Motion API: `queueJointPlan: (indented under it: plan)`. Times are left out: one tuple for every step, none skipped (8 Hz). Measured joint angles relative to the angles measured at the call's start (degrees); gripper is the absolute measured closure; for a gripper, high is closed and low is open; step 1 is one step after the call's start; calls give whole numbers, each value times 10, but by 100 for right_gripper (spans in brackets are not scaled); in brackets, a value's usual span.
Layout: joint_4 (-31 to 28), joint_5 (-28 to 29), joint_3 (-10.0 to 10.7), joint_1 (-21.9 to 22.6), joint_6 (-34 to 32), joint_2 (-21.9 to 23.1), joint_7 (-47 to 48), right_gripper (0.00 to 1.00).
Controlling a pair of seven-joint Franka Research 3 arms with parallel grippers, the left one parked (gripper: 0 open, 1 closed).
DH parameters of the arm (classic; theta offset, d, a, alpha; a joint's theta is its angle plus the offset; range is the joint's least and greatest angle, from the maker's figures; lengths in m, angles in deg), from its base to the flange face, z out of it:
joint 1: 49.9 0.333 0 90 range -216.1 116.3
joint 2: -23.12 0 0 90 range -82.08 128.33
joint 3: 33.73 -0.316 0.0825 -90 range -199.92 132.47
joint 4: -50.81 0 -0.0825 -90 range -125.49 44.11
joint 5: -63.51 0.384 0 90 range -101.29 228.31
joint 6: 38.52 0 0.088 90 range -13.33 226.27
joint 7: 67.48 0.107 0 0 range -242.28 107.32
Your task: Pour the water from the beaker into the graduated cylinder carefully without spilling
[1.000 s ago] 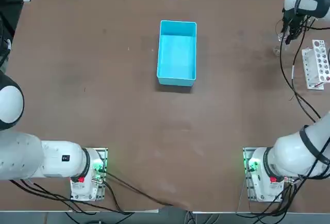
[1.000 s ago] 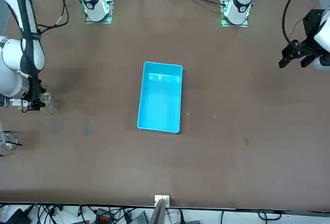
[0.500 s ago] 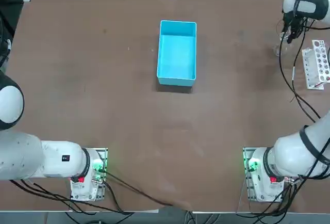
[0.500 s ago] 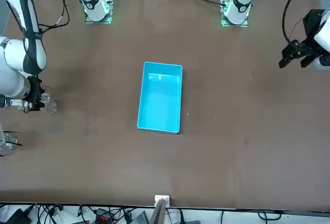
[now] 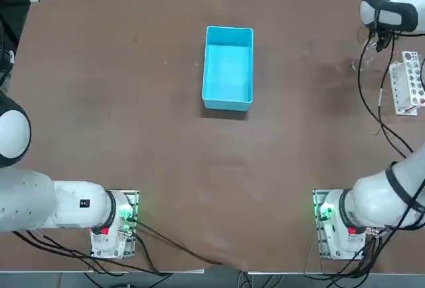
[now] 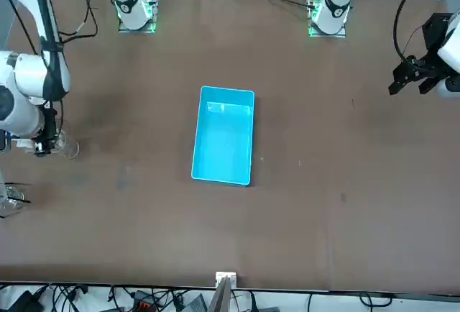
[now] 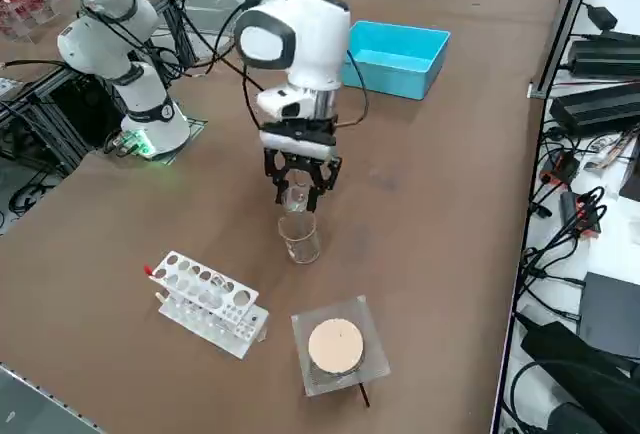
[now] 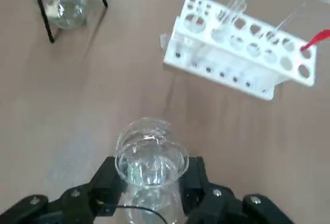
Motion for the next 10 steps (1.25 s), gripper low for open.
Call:
queueJointPlan:
  plan:
    - [3,-34,-1,25,-23,3,31,40]
    - [10,-62,-4,56,-50,4,46,40]
    - [18,-86,-5,97,-81,2,52,40]
    - [23,-116,-7,141,-106,-4,73,40]
    - [29,-153,-8,185,-129,-20,119,40]
    - [42,-184,-8,219,-149,-49,176,40]
    - [60,-203,-8,243,-158,-87,232,40]
    - [81,-215,-7,263,-160,-123,279,40]
    - [97,-225,-7,280,-163,-150,320,40]
    - [107,-234,-7,294,-164,-168,362,40]
